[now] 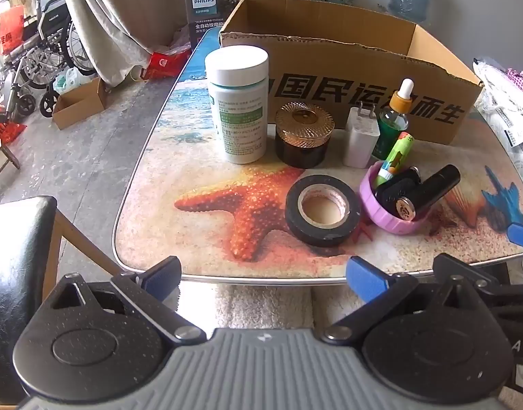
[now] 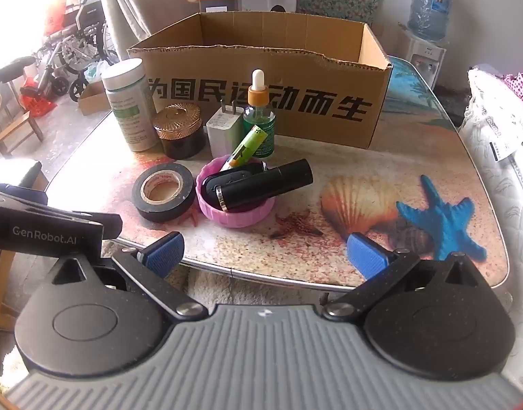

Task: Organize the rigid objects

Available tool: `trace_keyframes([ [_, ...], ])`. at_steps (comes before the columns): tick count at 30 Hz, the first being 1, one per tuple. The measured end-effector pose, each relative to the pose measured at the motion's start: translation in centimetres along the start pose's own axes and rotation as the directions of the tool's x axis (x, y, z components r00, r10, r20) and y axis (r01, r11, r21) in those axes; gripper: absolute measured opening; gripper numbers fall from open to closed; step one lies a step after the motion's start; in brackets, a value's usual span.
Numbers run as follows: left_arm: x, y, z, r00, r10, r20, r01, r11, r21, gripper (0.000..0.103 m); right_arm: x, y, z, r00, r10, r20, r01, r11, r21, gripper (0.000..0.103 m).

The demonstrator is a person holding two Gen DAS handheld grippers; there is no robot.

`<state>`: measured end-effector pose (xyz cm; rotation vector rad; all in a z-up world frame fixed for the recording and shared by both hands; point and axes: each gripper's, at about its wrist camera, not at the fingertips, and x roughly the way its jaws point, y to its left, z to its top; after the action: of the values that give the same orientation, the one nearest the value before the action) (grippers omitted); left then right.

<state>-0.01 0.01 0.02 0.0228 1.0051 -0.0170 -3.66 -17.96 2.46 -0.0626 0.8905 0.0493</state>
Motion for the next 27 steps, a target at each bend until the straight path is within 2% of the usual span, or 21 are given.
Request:
trace_keyframes([
  [15, -0.1, 0.2, 0.1, 1.0, 0.004, -0.01, -0.004, 1.0, -0.008, 0.103, -0.1, -0.8, 0.9, 1.0, 0.008, -0.019, -0.008, 1.0, -0.007, 0.102],
  [17, -0.2, 0.1, 0.1, 1.0, 0.003, -0.01, -0.003, 1.0, -0.005, 0.103, -0.4, -0.1, 0.6, 1.0, -0.012, -0.01, 0.012, 1.0, -0.012, 0.102],
  [27, -0.2, 0.2, 0.1, 1.0, 0.007, -0.006, -0.007, 1.0, -0.001, 0.103, -0.2, 0.0, 0.6, 1.0, -0.011, -0.01, 0.011, 1.0, -0.014, 0.102],
])
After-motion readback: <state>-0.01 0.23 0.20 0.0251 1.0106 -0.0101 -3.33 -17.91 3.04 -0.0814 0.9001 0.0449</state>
